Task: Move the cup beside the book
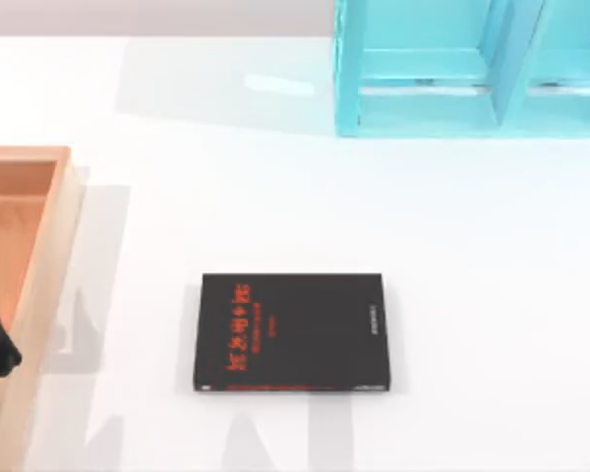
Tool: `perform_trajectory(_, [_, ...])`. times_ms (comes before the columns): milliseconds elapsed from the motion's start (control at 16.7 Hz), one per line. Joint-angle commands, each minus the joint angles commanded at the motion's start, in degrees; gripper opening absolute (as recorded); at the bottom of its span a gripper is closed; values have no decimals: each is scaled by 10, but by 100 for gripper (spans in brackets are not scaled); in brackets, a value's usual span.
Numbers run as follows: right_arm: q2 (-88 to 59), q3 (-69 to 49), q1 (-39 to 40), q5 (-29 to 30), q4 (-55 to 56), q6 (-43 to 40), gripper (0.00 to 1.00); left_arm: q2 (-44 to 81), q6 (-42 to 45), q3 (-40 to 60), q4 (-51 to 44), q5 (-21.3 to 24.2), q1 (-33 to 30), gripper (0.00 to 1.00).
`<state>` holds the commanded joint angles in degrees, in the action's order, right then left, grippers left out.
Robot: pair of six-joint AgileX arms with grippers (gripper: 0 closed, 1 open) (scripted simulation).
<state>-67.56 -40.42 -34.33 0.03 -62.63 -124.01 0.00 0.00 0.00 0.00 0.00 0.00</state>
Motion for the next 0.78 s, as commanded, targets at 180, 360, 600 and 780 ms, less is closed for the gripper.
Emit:
perform_trajectory(180, [-2,2,1,0,2,0,0,0,0,0,0,0,0,100])
perform_trajectory(360, [-11,-10,14,2,-2,17,0,0,0,0,0,0,0,100])
perform_trajectory(600, [-62,-74,91,8,-23,119,0,0,0,0,0,0,0,100])
perform_trajectory(780, [-123,-147,182,14,-48,258,0,0,0,0,0,0,0,100])
